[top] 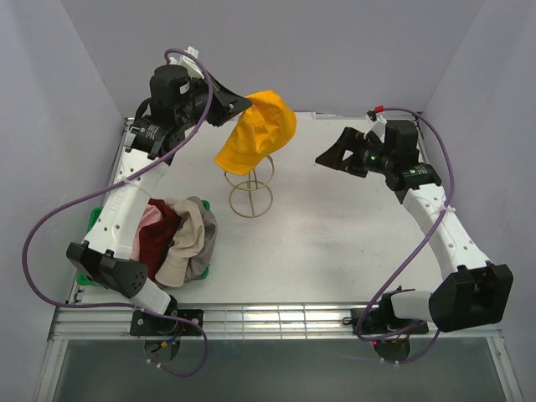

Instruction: Stack the hats

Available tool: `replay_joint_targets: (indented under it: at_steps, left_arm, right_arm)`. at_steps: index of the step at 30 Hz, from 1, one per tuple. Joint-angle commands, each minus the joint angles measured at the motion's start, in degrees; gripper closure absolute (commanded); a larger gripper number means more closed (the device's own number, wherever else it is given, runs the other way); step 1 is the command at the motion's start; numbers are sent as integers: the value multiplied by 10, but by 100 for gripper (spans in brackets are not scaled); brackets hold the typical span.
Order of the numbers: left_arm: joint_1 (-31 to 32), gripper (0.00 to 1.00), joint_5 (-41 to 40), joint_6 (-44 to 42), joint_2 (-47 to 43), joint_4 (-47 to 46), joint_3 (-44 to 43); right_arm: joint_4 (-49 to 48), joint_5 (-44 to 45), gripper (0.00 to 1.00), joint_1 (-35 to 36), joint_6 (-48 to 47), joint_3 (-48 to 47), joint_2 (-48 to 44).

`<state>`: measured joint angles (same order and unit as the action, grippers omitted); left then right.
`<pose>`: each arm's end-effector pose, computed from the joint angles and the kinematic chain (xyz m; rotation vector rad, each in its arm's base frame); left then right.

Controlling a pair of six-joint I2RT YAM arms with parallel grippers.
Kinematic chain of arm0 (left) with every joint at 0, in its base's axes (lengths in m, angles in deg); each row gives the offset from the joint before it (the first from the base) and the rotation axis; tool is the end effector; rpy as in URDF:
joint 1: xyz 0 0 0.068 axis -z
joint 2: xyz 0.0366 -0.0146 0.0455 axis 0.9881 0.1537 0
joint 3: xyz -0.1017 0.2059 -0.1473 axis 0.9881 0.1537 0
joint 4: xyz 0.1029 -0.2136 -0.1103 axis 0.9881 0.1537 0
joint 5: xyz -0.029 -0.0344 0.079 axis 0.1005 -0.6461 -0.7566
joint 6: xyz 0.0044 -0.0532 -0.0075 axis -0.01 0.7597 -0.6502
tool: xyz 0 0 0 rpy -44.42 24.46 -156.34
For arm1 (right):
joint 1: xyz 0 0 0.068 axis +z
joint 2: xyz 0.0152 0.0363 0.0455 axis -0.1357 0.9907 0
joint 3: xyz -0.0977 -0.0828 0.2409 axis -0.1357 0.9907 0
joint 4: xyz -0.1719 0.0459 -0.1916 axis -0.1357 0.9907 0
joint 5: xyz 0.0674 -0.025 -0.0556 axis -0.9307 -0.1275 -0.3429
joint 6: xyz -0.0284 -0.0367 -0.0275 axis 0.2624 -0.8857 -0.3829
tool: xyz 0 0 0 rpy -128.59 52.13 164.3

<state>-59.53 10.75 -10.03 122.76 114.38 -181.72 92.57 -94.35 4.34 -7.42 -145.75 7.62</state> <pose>0.3037 -0.1316 0.4877 -0.3013 1.9569 -1.1471 0.2807 0.0777 0.3562 -0.0213 2.0714 0.9521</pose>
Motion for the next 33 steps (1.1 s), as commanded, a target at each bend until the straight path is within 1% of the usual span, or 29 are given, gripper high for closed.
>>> replay_joint_targets:
  at_steps: [1,6,8,12,15,18,23,26,33]
  left_arm:
    - [3,100,12,9,-13,-6,-10]
    - [4,100,-1,-5,-22,10,10]
    - [4,100,-9,-19,-33,13,30]
    - [4,100,-12,-37,-56,11,110]
    - [4,100,-24,-47,-76,10,151]
    - [4,100,-42,-61,-88,12,173]
    - [4,100,-66,-78,-89,21,193]
    - [4,100,-100,-92,-87,30,192]
    - [3,100,-135,-119,-62,45,182]
  right_arm:
    - [-52,-23,5,3,16,-28,9]
    - [-90,-31,5,6,33,-19,17]
    - [-99,-34,5,8,37,-13,18]
    - [-110,-38,5,10,41,-9,20]
    - [-113,-38,5,13,42,-6,20]
    - [-118,-38,5,17,43,-3,22]
    - [-118,-34,5,26,43,-1,27]
    - [-114,-31,5,30,40,-3,28]
    - [-103,-24,5,35,29,-10,40]
